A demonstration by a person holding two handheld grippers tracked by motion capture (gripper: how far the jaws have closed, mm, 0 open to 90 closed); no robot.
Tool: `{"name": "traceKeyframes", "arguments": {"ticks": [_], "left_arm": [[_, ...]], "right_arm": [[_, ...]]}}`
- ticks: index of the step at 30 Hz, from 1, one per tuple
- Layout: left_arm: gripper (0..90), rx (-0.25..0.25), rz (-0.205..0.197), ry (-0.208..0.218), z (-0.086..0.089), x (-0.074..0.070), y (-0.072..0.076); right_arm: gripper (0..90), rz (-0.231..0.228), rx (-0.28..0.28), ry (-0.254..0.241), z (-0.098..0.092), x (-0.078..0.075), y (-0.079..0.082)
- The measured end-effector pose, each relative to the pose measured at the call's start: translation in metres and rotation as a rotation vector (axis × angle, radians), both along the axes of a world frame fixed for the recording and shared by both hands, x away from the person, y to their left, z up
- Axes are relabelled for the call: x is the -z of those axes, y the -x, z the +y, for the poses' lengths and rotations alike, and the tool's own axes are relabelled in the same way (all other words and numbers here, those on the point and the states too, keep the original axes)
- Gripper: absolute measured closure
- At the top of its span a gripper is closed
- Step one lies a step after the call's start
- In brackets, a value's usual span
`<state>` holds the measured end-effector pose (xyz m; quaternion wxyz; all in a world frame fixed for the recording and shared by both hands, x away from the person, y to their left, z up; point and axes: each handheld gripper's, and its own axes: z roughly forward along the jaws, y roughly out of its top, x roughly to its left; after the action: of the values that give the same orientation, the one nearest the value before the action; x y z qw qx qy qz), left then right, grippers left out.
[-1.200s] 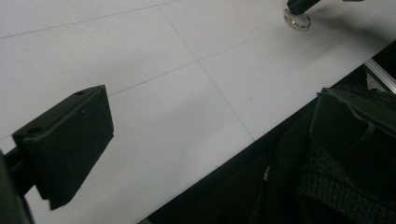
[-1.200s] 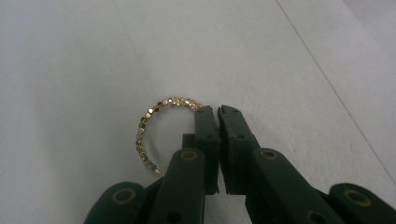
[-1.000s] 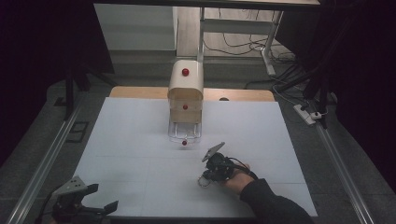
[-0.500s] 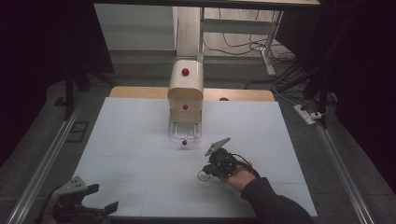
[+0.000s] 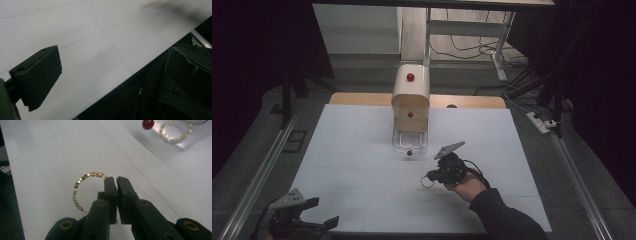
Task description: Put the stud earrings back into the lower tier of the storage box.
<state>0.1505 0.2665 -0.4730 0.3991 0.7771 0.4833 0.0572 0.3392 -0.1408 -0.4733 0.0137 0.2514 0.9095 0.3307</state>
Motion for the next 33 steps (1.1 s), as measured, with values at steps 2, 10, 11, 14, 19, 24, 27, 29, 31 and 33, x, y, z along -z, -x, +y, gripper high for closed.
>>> {"name": "traceKeyframes", "arguments": {"ticks": [2, 10, 11, 14, 19, 24, 27, 29, 31, 33], "left_arm": [[1.2, 0.008, 0.002, 0.002, 0.0, 0.0, 0.0], [1.3, 0.023, 0.016, 0.009, 0.0, 0.001, -0.002], [1.5, 0.029, 0.019, 0.01, 0.0, 0.001, -0.002], [1.6, 0.035, 0.018, 0.023, 0.001, 0.001, -0.002], [1.6, 0.043, 0.002, 0.042, 0.002, 0.001, 0.0], [1.4, 0.049, -0.004, 0.041, 0.002, 0.001, 0.0], [1.0, 0.056, -0.009, 0.047, 0.002, 0.0, 0.0], [0.9, 0.058, -0.01, 0.049, 0.003, 0.0, 0.001], [0.7, 0.059, -0.011, 0.046, 0.002, 0.0, 0.001], [0.6, 0.06, -0.012, 0.043, 0.002, 0.0, 0.001]], "right_arm": [[86.7, -0.004, 0.009, -0.012, -0.001, -0.002, -0.001], [86.7, -0.027, 0.06, -0.064, -0.002, -0.012, -0.009], [86.7, -0.029, 0.066, -0.067, -0.001, -0.013, -0.01], [86.7, -0.041, 0.081, -0.079, -0.001, -0.015, -0.012], [86.7, -0.057, 0.114, -0.098, -0.001, -0.02, -0.018], [86.7, -0.072, 0.145, -0.114, 0.001, -0.023, -0.026], [86.7, -0.077, 0.166, -0.116, 0.003, -0.024, -0.03], [86.7, -0.079, 0.174, -0.118, 0.004, -0.024, -0.033], [86.7, -0.083, 0.179, -0.117, 0.005, -0.024, -0.035], [86.7, -0.088, 0.183, -0.116, 0.006, -0.024, -0.038]]}}
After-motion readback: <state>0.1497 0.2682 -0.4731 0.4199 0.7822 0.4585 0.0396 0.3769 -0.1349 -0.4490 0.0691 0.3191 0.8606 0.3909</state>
